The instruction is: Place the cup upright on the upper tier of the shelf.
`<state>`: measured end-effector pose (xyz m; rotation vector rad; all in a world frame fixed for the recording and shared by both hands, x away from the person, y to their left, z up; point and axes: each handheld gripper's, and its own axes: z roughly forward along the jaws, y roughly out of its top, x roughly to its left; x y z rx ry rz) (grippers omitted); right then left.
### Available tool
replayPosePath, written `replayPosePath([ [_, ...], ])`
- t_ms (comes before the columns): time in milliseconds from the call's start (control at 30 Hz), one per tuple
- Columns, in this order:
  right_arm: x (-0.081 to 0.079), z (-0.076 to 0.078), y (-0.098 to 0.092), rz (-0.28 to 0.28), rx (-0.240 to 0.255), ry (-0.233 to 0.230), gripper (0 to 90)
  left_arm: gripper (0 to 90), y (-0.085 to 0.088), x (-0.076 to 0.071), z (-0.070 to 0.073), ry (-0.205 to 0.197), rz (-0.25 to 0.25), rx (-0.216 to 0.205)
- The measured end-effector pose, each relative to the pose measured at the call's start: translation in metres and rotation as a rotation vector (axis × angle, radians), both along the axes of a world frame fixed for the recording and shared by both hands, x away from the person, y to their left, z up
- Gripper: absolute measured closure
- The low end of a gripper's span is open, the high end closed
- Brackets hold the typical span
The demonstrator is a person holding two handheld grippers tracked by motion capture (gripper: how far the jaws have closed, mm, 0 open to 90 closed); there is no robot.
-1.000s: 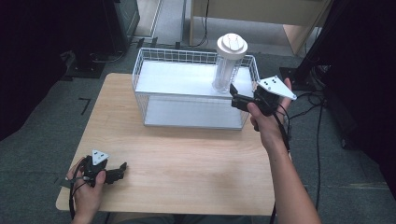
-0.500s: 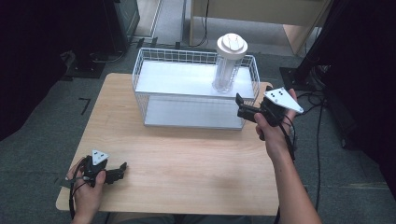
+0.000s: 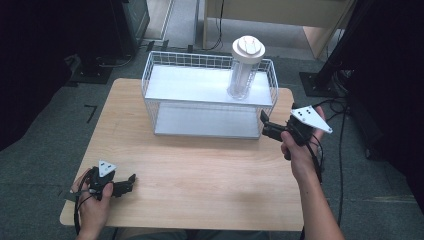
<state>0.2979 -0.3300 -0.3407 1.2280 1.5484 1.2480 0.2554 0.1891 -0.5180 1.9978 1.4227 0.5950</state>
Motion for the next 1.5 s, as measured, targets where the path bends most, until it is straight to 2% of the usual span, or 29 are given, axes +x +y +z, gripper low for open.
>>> replayPosePath([
  [633,-0.015,-0.04,-0.025,-0.034,-0.008,0.054,0.0,8.7,0.0,0.0,0.0,0.0,0.001,-0.002],
  [1100,-0.033,-0.078,-0.044,-0.054,0.008,0.099,0.0,8.7,0.0,0.0,0.0,0.001,0.0,-0.001],
  [1267,-0.039,-0.083,-0.048,-0.046,0.013,0.099,0.0,8.7,0.0,0.0,0.0,0.001,0.0,0.0],
  [1500,-0.051,-0.094,-0.062,-0.063,0.013,0.113,0.0,8.8,0.0,0.0,0.0,0.0,0.001,-0.002],
])
